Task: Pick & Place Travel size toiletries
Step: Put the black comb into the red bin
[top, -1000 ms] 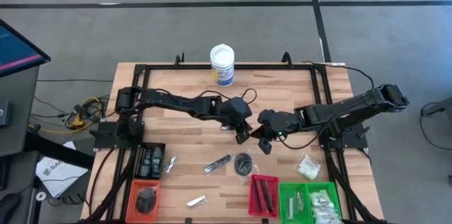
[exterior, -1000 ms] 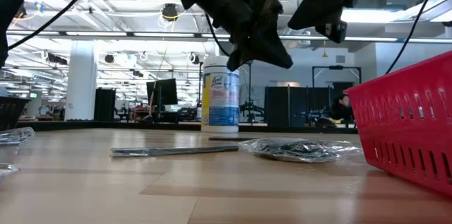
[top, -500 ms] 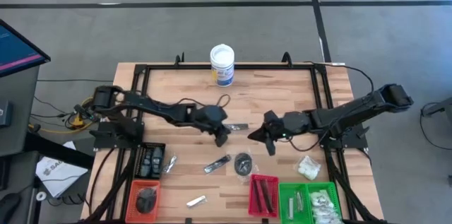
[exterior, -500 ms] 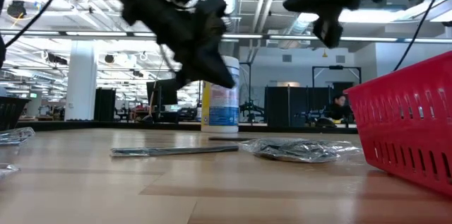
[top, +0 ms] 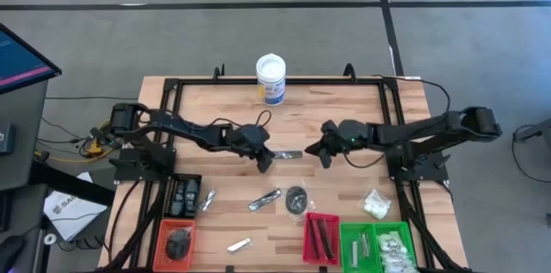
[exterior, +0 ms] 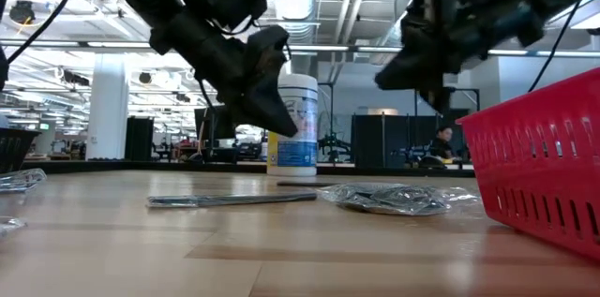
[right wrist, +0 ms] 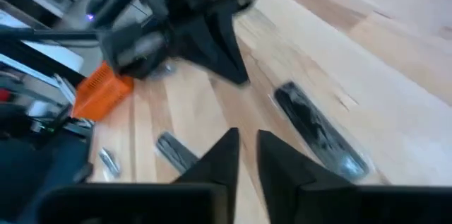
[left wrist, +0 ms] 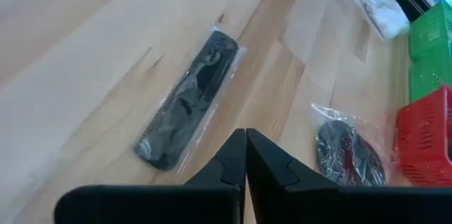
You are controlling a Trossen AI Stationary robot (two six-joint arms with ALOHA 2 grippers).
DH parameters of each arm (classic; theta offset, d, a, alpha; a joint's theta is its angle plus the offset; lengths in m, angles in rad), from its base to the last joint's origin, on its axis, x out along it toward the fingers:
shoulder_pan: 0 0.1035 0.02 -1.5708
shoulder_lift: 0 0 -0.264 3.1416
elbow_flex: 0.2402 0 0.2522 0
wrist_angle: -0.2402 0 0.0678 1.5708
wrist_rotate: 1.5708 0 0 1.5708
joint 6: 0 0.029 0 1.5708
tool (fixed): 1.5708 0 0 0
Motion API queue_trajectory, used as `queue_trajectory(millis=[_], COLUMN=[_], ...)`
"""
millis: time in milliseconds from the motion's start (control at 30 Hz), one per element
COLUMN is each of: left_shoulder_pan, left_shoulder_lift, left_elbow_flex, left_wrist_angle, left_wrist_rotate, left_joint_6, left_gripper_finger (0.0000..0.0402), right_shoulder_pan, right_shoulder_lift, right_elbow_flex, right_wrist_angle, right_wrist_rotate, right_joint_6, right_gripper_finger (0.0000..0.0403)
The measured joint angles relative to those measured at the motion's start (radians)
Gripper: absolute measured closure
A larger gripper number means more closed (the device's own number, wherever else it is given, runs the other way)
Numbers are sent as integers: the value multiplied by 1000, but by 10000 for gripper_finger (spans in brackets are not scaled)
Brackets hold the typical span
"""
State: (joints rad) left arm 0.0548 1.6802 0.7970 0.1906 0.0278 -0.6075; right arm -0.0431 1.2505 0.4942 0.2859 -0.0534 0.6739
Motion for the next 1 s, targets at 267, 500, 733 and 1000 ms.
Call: queue_trajectory(millis=[267,500,733,1000], left_shoulder_pan=[-9,3,15,0], left_shoulder_lift=[46,46,46,48], left_elbow_flex=[3,4,25,27], left_wrist_angle=[-4,-15,-34,-36], left_wrist_rotate=[-25,-65,-53,-20], left_joint_6=[47,104,164,266], left_gripper_finger=[401,401,401,400], right_shoulder_pan=[-34,-53,-131,-131], right_shoulder_lift=[62,64,64,64], right_elbow_flex=[44,72,81,81], right_wrist_angle=[25,-22,-186,-201], right_wrist_rotate=[-51,-53,-54,-54], right_joint_6=[-191,-386,-469,-854], right_gripper_finger=[249,192,189,197])
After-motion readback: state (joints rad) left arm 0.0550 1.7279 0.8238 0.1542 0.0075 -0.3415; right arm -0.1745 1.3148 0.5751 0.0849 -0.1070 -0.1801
